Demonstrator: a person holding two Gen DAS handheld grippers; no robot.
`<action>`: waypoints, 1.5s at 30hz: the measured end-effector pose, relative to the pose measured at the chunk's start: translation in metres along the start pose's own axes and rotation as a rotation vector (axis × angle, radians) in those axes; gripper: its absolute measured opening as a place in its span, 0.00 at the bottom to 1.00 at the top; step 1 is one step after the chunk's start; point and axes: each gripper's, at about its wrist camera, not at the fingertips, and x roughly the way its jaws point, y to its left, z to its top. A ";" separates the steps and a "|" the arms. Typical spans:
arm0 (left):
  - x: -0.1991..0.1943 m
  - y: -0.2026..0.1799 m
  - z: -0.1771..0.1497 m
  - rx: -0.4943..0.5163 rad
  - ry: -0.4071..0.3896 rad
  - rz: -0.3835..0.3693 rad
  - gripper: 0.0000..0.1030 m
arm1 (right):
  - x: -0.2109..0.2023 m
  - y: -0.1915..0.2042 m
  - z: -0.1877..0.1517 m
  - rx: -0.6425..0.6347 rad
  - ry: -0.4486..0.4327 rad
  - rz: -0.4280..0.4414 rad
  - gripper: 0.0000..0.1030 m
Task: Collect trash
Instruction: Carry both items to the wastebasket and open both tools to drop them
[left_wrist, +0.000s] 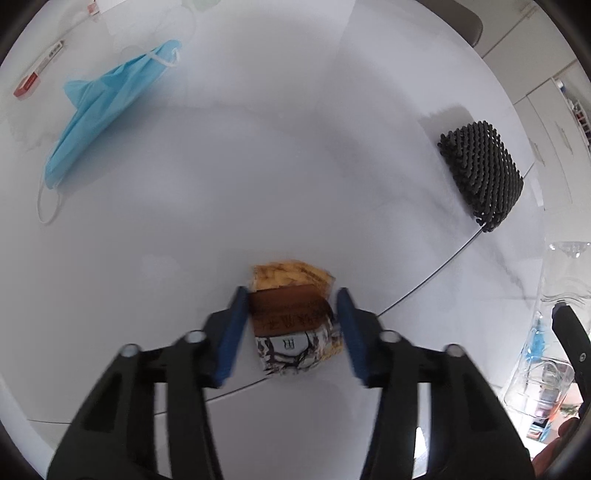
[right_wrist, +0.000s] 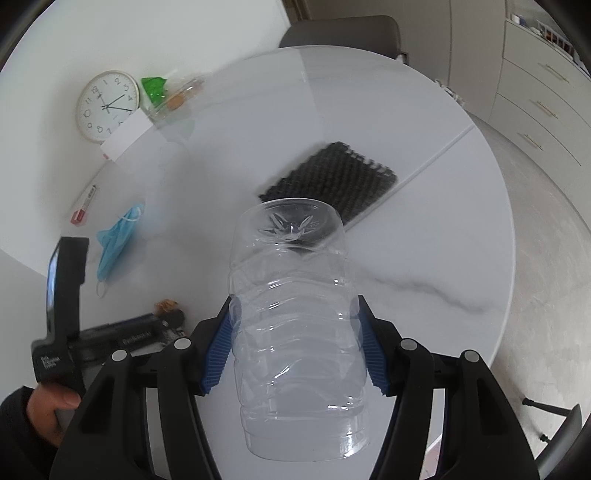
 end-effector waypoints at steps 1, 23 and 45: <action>0.000 0.000 -0.001 0.000 0.002 -0.004 0.39 | 0.000 -0.002 -0.001 0.003 0.002 -0.003 0.60; -0.081 -0.095 -0.086 0.468 -0.180 -0.062 0.33 | -0.086 -0.020 -0.104 0.089 -0.088 -0.124 0.60; -0.047 -0.252 -0.258 1.076 0.069 -0.249 0.33 | -0.077 -0.176 -0.327 0.555 0.135 -0.335 0.93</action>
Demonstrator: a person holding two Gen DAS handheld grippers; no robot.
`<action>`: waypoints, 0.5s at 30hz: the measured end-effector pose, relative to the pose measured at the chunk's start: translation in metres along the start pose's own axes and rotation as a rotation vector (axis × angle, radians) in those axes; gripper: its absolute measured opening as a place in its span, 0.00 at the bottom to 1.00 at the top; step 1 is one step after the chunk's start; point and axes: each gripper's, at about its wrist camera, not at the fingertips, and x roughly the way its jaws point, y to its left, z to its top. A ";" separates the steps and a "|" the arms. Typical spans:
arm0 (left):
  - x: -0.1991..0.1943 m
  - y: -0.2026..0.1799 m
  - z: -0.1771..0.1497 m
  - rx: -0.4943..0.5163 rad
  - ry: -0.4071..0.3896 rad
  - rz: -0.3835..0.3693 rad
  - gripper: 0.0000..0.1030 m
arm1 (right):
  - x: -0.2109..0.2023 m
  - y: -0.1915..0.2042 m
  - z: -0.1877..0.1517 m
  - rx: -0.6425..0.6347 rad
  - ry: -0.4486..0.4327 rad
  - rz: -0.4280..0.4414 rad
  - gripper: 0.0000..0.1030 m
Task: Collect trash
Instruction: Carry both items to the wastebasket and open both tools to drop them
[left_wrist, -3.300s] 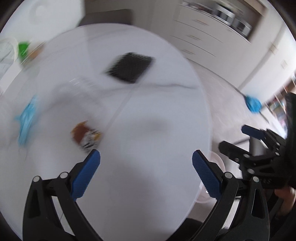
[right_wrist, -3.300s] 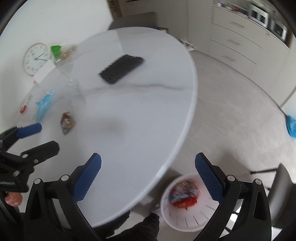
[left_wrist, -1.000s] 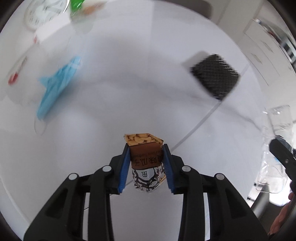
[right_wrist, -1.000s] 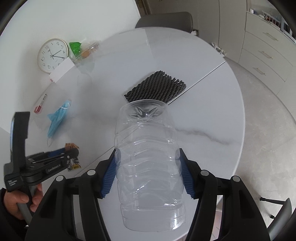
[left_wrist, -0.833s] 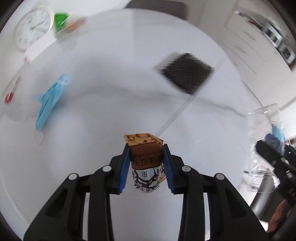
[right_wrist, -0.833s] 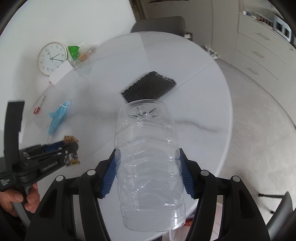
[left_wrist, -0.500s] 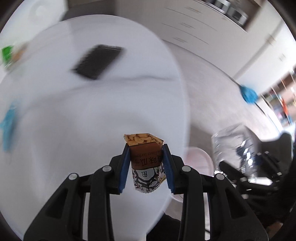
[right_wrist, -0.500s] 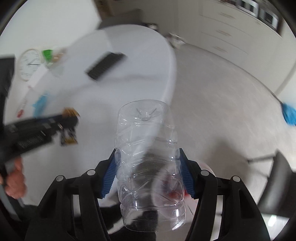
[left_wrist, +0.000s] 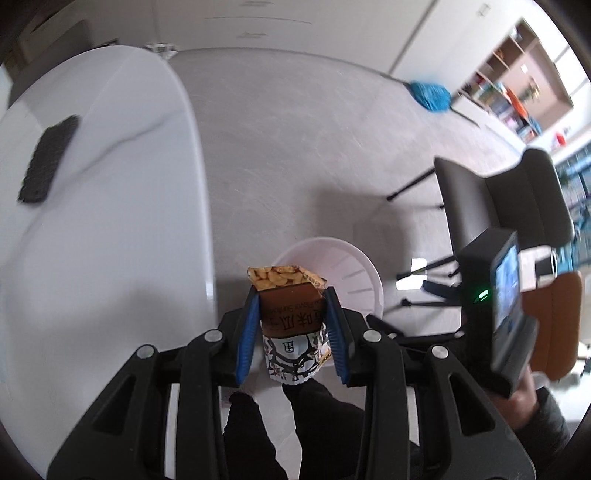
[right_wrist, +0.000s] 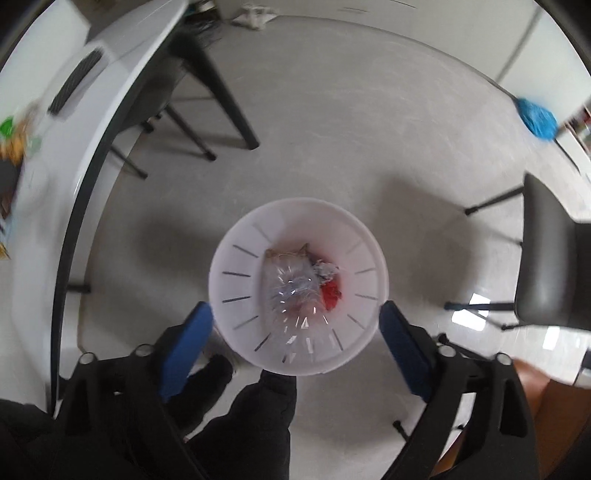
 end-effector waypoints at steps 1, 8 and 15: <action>0.001 -0.004 0.000 0.011 0.007 -0.002 0.33 | -0.005 -0.010 -0.002 0.026 -0.012 -0.005 0.94; 0.011 -0.034 -0.003 0.079 0.055 -0.038 0.37 | -0.028 -0.047 -0.012 0.105 -0.048 -0.037 0.94; 0.003 -0.060 -0.011 0.179 0.046 -0.005 0.91 | -0.037 -0.058 -0.018 0.133 -0.064 -0.043 0.94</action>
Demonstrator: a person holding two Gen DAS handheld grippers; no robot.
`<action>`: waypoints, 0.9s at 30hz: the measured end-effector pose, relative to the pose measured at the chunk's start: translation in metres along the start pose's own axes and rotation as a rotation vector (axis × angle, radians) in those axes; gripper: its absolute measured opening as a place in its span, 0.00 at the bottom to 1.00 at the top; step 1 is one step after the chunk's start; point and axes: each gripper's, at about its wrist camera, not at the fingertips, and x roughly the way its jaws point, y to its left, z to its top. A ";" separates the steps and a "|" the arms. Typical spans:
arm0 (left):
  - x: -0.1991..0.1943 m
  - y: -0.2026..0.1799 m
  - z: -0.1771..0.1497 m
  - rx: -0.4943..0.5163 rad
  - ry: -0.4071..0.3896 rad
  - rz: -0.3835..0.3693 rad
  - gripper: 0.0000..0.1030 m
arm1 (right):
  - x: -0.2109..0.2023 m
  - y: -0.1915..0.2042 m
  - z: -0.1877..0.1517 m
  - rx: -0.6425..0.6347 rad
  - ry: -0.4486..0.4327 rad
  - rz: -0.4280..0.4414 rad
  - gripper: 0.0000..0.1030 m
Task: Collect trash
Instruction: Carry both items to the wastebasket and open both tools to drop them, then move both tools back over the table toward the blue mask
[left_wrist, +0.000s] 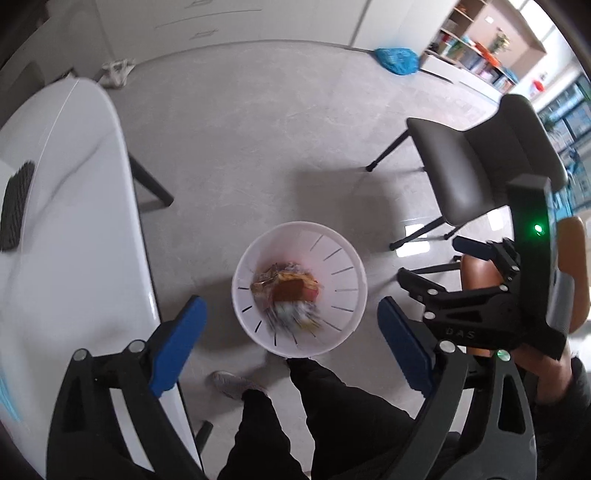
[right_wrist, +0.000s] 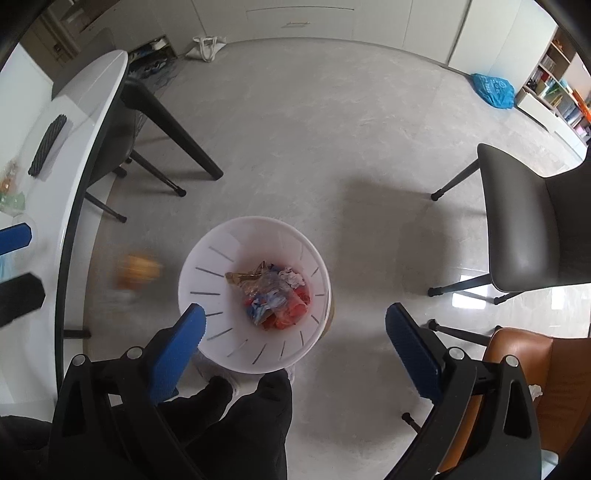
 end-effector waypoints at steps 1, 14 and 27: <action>-0.001 -0.002 -0.001 0.011 -0.002 0.008 0.91 | -0.001 0.002 0.000 -0.001 -0.001 0.000 0.94; -0.011 0.008 -0.003 0.002 -0.026 0.029 0.93 | -0.004 0.017 0.004 -0.041 -0.013 -0.003 0.94; -0.052 0.082 -0.026 -0.196 -0.139 0.114 0.93 | -0.028 0.095 0.033 -0.190 -0.089 0.054 0.94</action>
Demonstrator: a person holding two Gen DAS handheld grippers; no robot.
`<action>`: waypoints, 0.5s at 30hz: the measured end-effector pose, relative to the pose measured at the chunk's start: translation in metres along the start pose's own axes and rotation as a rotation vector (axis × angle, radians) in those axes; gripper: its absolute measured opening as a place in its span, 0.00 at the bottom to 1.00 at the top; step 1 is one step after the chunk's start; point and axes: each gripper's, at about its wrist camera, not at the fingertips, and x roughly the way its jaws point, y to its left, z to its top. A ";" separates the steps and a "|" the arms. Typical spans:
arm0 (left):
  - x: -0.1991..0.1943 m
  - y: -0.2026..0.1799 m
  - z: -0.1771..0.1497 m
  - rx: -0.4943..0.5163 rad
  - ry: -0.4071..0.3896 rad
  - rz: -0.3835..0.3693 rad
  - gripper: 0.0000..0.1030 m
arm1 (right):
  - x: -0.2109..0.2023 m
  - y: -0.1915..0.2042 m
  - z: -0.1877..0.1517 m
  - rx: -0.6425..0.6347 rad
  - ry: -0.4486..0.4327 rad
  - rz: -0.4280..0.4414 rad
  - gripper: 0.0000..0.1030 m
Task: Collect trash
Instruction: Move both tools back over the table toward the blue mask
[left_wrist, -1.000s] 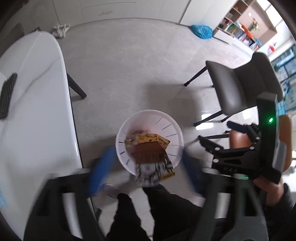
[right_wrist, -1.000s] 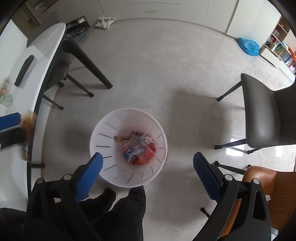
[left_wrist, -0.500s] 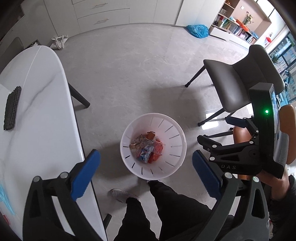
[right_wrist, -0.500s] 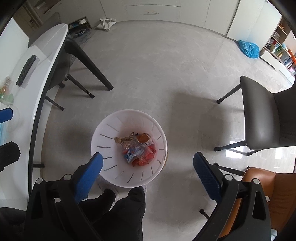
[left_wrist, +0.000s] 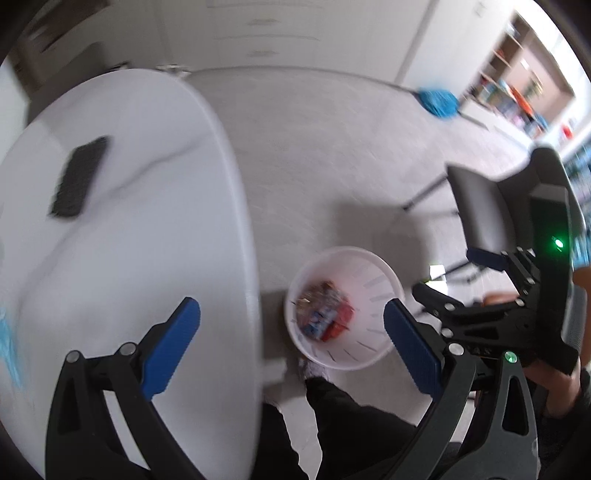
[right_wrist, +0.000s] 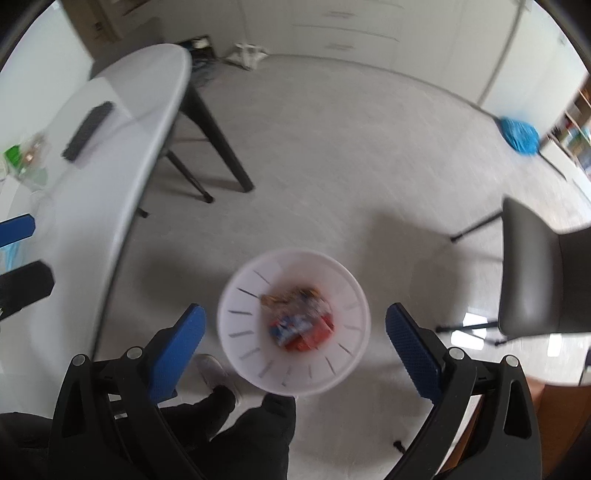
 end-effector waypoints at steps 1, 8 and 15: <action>-0.006 0.013 -0.002 -0.030 -0.018 0.019 0.93 | -0.004 0.015 0.008 -0.029 -0.018 0.015 0.94; -0.048 0.115 -0.030 -0.208 -0.109 0.204 0.93 | -0.020 0.121 0.056 -0.183 -0.107 0.125 0.96; -0.073 0.232 -0.073 -0.427 -0.129 0.385 0.93 | -0.020 0.227 0.090 -0.312 -0.133 0.220 0.96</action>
